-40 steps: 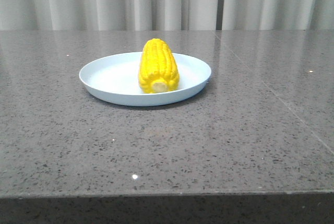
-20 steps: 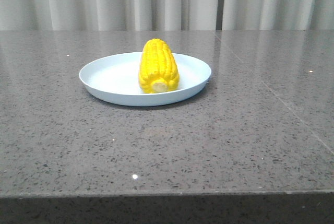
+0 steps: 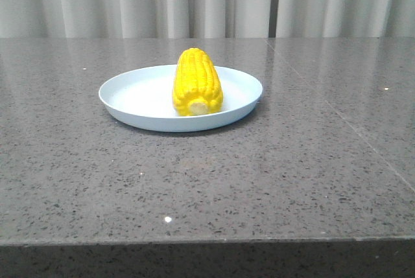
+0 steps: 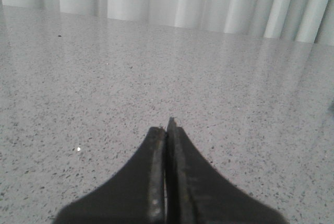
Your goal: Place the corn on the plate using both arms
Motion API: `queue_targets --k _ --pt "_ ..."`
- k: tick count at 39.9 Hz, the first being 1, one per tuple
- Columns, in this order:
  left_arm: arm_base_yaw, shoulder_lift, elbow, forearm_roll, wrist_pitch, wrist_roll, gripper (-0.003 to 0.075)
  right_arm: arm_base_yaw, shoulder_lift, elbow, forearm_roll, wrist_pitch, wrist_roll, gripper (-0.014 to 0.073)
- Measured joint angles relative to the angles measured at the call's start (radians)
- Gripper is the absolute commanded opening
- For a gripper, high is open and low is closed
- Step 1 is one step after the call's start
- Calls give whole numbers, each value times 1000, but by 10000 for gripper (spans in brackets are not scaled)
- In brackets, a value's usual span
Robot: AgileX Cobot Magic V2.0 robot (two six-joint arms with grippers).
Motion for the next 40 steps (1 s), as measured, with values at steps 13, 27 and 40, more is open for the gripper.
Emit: queue_targets --k 13,27,40 --pt "-58 0 0 -5 -6 0 -20 0 0 1 0 0 0 -111" --pt "-58 0 0 -5 -6 0 -20 0 0 1 0 0 0 -111" --pt "-58 0 0 -5 -6 0 -20 0 0 1 0 0 0 -111"
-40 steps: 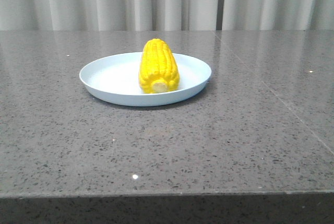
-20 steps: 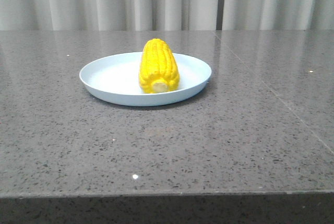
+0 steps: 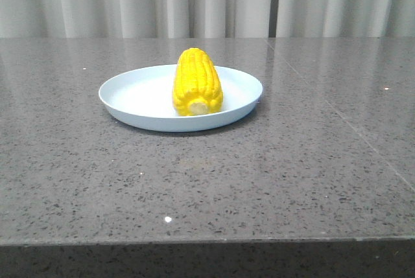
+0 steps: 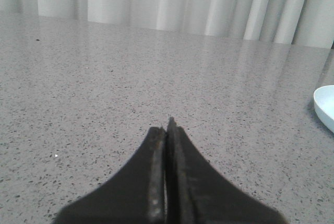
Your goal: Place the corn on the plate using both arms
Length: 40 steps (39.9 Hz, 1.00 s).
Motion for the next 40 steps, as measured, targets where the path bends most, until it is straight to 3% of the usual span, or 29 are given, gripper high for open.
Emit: queue_targets --k 16,21,27,40 --pt "0 0 0 0 0 0 -20 0 -6 30 -17 -35 -11 -111" --pt "0 0 0 0 0 0 -20 -19 -33 121 37 -120 -118 -111" --pt "0 0 0 0 0 0 -20 -52 -78 232 197 -173 -309 -111" --pt "0 0 0 0 0 0 -20 -67 -138 346 262 -168 -361 -111"
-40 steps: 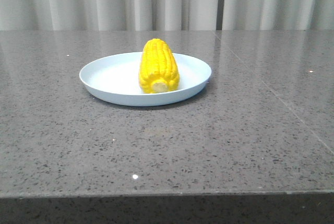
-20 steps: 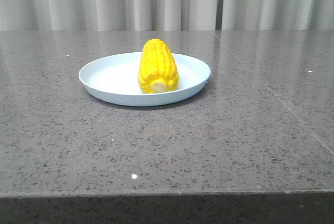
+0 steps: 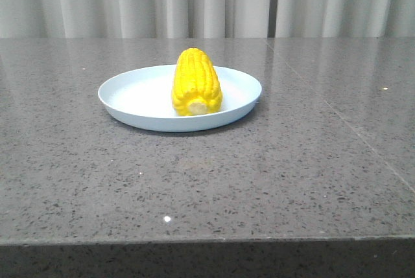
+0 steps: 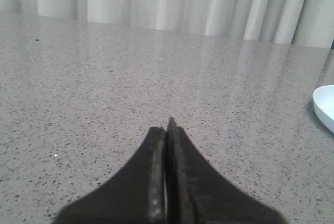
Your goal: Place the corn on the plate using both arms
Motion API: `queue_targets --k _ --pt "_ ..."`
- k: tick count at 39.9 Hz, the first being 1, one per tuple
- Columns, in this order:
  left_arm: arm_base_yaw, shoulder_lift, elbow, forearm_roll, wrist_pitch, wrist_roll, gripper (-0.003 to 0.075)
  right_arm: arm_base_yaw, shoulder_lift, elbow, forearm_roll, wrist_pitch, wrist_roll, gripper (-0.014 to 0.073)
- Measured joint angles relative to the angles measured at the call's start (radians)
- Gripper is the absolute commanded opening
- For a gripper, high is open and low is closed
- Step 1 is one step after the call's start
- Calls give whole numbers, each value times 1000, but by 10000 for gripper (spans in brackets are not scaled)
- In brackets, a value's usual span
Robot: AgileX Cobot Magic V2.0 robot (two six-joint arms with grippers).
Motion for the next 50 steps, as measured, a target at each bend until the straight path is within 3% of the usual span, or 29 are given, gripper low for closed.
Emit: queue_targets --k 50 --pt "0 0 0 -2 0 0 -20 0 0 0 6 3 27 -111"
